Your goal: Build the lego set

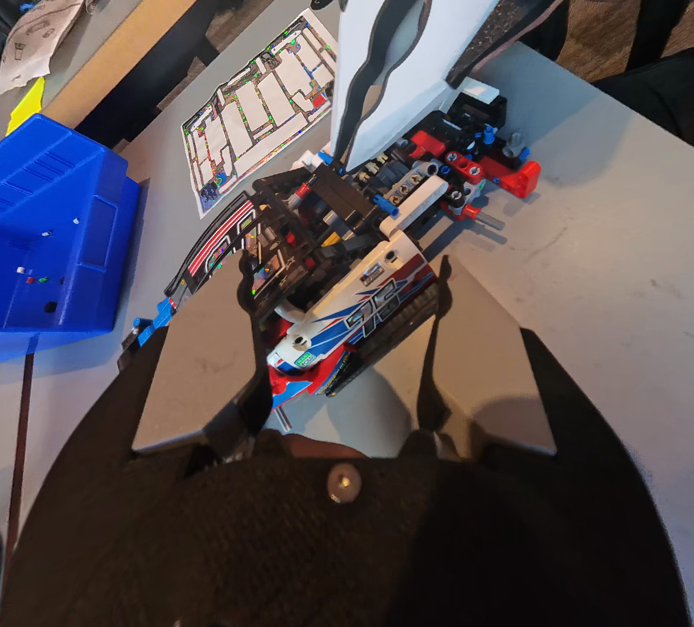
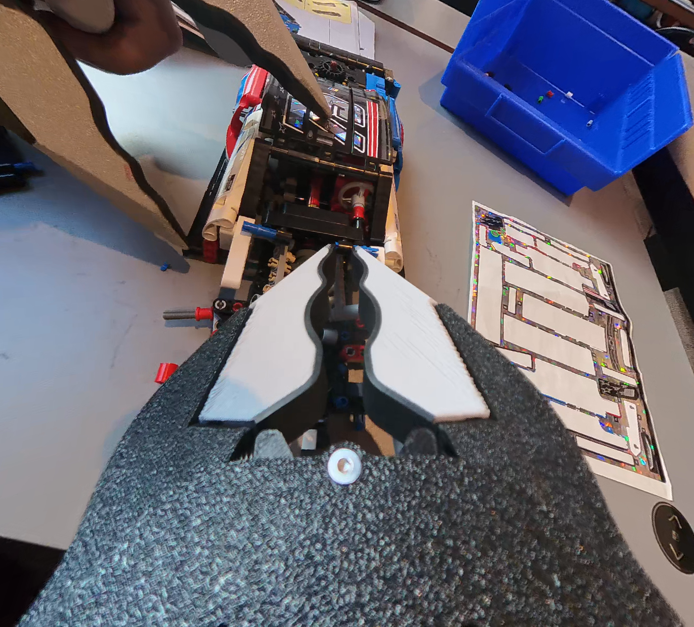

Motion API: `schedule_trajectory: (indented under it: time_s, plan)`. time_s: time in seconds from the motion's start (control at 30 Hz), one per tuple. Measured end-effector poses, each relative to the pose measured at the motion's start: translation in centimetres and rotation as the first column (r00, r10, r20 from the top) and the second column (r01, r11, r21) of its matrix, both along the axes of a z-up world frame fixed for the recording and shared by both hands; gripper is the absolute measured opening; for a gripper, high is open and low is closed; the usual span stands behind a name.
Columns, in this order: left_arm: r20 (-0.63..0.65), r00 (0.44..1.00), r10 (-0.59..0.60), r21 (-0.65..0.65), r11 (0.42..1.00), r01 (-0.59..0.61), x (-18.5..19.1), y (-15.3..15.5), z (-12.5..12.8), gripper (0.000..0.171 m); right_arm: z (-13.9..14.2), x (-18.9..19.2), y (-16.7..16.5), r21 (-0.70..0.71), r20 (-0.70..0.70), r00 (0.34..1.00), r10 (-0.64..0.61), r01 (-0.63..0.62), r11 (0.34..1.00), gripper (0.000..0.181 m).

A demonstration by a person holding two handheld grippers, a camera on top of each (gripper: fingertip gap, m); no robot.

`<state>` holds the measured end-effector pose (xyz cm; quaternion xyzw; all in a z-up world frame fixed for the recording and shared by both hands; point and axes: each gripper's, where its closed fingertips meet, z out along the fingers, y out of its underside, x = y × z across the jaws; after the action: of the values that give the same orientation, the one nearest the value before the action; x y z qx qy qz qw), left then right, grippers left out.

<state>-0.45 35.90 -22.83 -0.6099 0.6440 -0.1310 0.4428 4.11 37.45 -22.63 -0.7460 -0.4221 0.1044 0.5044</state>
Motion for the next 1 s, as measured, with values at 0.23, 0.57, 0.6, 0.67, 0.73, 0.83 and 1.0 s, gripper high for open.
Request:
schedule_trajectory:
  time_s: [0.23, 0.57, 0.6, 0.67, 0.73, 0.83, 1.0]
  plan:
    - [-0.002, 1.000, 0.006, -0.014, 1.000, -0.006, -0.1, -0.1, -0.1, 0.101, 0.0, 0.0, 0.4, 0.032, 0.008, 1.000, -0.021, 0.021, 0.999, 0.005]
    - [-0.004, 1.000, 0.008, -0.007, 1.000, -0.008, -0.2, 0.0, -0.1, 0.102, 0.2, 0.5, 0.8, 0.028, -0.015, 0.999, -0.051, 0.051, 0.998, 0.015]
    - [-0.006, 1.000, 0.010, -0.003, 1.000, -0.010, -0.2, 0.0, -0.1, 0.102, 0.3, 0.7, 1.0, 0.044, -0.008, 0.998, -0.059, 0.059, 0.997, 0.020]
    - [-0.014, 1.000, 0.008, 0.004, 1.000, -0.008, -0.2, 0.0, -0.2, 0.102, 0.4, 0.5, 1.0, 0.055, -0.002, 0.999, -0.051, 0.051, 0.997, 0.020]
    - [-0.018, 1.000, 0.010, 0.008, 1.000, -0.010, -0.2, 0.0, -0.2, 0.102, 0.6, 0.3, 0.9, 0.071, 0.002, 0.999, -0.041, 0.041, 0.997, 0.020]
    - [-0.018, 1.000, 0.010, 0.007, 1.000, -0.010, -0.2, 0.0, -0.2, 0.103, 0.7, 0.2, 1.1, 0.089, 0.021, 0.999, -0.040, 0.038, 0.995, 0.018]
    - [-0.011, 1.000, 0.009, -0.001, 1.000, -0.009, -0.2, -0.1, -0.2, 0.103, 0.6, -0.4, 0.9, 0.078, 0.031, 0.999, 0.008, -0.011, 0.997, 0.006]
